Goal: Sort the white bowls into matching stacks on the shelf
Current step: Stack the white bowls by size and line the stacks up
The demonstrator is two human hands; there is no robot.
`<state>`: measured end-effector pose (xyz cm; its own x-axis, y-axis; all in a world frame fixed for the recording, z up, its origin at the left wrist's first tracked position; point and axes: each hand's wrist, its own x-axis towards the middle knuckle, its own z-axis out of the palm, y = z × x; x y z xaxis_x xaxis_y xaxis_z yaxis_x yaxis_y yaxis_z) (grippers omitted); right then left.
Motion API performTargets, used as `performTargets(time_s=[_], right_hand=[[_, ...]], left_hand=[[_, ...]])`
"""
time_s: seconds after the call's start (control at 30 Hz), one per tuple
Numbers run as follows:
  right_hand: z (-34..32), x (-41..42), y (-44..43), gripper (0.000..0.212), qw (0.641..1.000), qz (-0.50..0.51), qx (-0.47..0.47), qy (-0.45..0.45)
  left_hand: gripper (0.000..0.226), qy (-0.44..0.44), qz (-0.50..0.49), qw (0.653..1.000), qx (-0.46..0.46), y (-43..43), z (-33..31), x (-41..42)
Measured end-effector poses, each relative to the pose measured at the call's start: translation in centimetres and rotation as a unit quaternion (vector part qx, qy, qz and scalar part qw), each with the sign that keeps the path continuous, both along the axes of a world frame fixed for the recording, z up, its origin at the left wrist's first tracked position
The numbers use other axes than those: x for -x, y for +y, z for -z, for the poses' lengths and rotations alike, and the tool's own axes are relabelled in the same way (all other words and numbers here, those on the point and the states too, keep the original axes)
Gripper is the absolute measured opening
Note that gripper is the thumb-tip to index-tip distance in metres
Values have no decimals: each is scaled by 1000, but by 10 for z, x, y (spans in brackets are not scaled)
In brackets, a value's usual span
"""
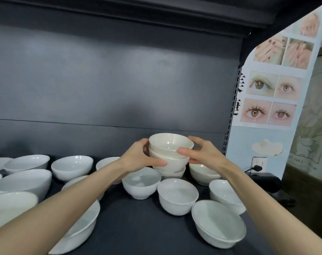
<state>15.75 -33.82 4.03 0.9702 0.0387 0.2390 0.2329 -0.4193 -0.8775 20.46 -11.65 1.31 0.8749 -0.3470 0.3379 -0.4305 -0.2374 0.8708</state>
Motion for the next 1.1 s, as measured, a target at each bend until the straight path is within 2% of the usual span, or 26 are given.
performTargets(time_s=[0.4, 0.6, 0.73, 0.93, 1.03, 1.1], right_hand=[[16, -90, -50, 83, 996, -74, 27, 32], [33, -110, -55, 65, 992, -92, 73, 50], [40, -116, -57, 72, 989, -88, 104, 57], [48, -114, -54, 69, 987, -106, 95, 70], [50, -112, -53, 67, 987, -109, 95, 68], [51, -112, -53, 67, 987, -108, 100, 67]], left_hand=[[65, 66, -86, 994, -21, -49, 15, -56], [64, 93, -111, 987, -64, -52, 29, -70], [63, 93, -110, 986, -84, -50, 35, -73], [61, 91, -107, 984, -112, -48, 44, -76], [45, 86, -93, 984, -126, -49, 44, -78], [46, 86, -89, 984, -126, -49, 44, -78]])
